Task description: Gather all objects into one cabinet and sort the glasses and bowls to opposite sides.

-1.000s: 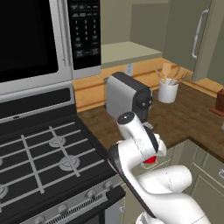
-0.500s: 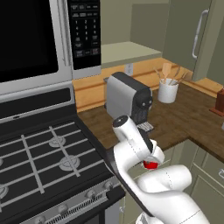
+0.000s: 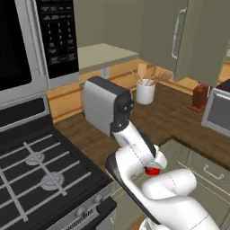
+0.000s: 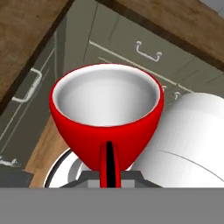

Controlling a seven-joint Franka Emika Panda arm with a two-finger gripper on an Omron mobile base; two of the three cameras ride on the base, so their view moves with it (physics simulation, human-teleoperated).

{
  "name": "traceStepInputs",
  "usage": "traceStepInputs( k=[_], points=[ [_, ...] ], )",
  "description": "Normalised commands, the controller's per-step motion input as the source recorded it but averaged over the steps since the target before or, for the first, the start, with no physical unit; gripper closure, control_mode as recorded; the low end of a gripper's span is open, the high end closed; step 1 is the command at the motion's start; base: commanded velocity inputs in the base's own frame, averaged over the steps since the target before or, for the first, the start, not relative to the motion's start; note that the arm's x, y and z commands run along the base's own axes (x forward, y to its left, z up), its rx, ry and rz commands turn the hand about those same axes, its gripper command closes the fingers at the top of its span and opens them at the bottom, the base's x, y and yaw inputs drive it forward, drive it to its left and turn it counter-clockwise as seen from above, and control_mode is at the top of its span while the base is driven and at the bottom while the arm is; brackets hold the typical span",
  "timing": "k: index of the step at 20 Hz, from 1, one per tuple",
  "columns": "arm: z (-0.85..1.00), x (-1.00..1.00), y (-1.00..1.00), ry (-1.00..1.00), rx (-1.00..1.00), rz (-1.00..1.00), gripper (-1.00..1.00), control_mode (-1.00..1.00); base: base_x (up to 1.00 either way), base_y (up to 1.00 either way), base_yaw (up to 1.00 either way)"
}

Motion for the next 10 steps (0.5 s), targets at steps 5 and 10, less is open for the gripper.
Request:
traceStepInputs(
  k=[5,10],
  points=[
    [0.00,0.00,0.00,0.00,0.00,0.00,1.00,1.00,-0.02,-0.35,-0.68],
    [0.00,0.00,0.00,0.00,0.00,0.00,1.00,1.00,0.00,-0.35,-0.04]
  ],
)
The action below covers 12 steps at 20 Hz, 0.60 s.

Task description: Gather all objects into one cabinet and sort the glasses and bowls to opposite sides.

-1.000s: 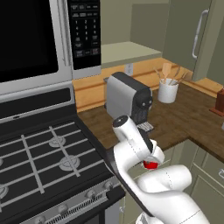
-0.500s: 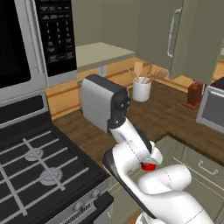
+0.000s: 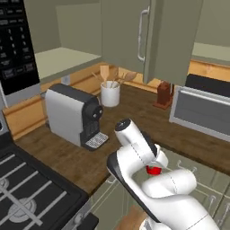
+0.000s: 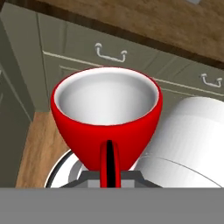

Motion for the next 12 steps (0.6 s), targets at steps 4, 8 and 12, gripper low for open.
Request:
traceStepInputs(
  k=[4,8,12],
  points=[
    [0.00,0.00,0.00,0.00,0.00,0.00,1.00,1.00,0.01,-1.00,-0.03],
    [0.00,0.00,0.00,0.00,0.00,0.00,1.00,1.00,0.01,-0.88,-0.60],
    [0.00,0.00,0.00,0.00,0.00,0.00,1.00,1.00,0.00,-0.07,-0.17]
  ],
)
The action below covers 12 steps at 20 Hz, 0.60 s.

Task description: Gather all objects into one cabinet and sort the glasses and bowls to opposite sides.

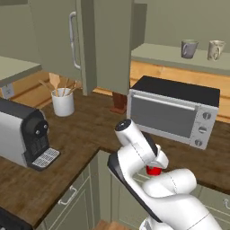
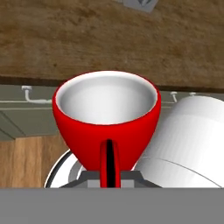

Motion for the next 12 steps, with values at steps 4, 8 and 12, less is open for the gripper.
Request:
traceStepInputs(
  k=[4,8,12],
  points=[
    [0.00,0.00,0.00,0.00,0.00,0.00,1.00,1.00,0.15,-0.68,0.09],
    [0.00,0.00,0.00,0.00,0.00,0.00,1.00,1.00,0.00,-1.00,0.24],
    [0.00,0.00,0.00,0.00,0.00,0.00,1.00,1.00,-0.04,-0.13,0.08]
  ],
)
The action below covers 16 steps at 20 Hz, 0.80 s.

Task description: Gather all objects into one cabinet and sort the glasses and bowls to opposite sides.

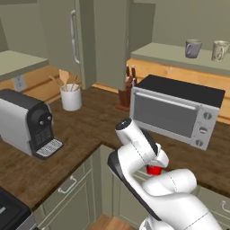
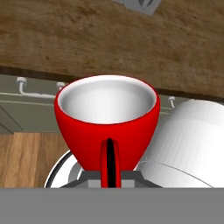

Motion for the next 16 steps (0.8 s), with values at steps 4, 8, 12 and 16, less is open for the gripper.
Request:
traceStepInputs(
  k=[4,8,12,16],
  points=[
    [0.00,0.00,0.00,0.00,0.00,0.00,1.00,1.00,-0.15,0.00,0.03],
    [0.00,0.00,0.00,0.00,0.00,0.00,1.00,1.00,-0.39,-0.02,0.06],
    [0.00,0.00,0.00,0.00,0.00,0.00,1.00,1.00,-0.48,-0.12,0.05],
    [0.00,0.00,0.00,0.00,0.00,0.00,1.00,1.00,-0.19,-0.02,0.00]
  ],
)
